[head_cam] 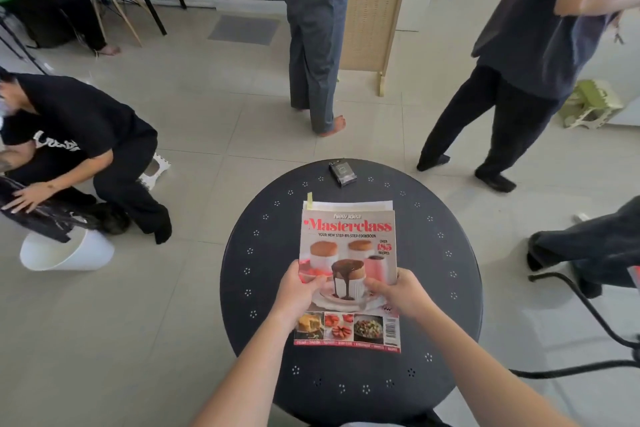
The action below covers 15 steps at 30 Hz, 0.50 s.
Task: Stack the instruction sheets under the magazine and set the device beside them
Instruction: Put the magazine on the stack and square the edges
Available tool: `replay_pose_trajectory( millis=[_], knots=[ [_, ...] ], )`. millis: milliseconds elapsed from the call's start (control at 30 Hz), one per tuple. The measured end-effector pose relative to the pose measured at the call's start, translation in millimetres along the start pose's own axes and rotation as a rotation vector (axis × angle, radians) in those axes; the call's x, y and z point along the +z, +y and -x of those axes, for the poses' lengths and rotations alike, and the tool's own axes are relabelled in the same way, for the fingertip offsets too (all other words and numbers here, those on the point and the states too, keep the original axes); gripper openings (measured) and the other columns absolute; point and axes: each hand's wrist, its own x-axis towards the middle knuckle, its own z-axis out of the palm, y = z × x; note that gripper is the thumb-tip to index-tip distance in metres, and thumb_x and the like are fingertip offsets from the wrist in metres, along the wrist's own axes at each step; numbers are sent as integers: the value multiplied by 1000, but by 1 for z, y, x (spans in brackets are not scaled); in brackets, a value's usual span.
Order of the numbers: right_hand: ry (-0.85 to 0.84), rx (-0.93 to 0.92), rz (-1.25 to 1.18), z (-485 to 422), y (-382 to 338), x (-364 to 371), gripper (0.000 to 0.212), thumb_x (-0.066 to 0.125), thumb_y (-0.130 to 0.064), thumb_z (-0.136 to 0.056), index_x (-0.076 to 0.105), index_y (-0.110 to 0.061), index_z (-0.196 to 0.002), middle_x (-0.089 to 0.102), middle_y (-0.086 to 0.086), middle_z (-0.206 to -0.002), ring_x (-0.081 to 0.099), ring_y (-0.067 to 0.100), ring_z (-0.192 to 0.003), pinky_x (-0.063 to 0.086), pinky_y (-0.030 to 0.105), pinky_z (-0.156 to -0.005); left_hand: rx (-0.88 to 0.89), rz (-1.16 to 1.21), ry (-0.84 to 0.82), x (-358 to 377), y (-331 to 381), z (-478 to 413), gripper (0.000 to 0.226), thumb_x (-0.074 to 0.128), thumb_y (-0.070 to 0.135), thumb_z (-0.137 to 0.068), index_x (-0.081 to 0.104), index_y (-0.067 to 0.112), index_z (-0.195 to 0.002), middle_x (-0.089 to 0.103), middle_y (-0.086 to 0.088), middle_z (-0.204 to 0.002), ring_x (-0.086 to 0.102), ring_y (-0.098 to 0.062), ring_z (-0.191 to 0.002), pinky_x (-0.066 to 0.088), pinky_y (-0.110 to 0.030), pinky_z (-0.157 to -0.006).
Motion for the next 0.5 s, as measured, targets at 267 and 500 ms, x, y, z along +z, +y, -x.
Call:
replay_pose_trajectory(
  millis=[267,500],
  knots=[
    [42,44,-34,6,10,5,19,71,-24,-101,72,-13,-117,84,1,-92,80,4,-67,56,16,-59,-118,0,32,19,-22,2,31,55,26,-112,55,25,-143,67,0,-136,67,-22,-127,56,-54,-113],
    [-34,77,-55,-3,5,-11,20,68,-32,-99,77,-15,-105,85,8,-93,82,33,-93,63,56,-95,-121,-13,98,29,-15,4,28,53,23,-113,56,24,-140,66,2,-133,65,-19,-123,57,-43,-102]
  ],
)
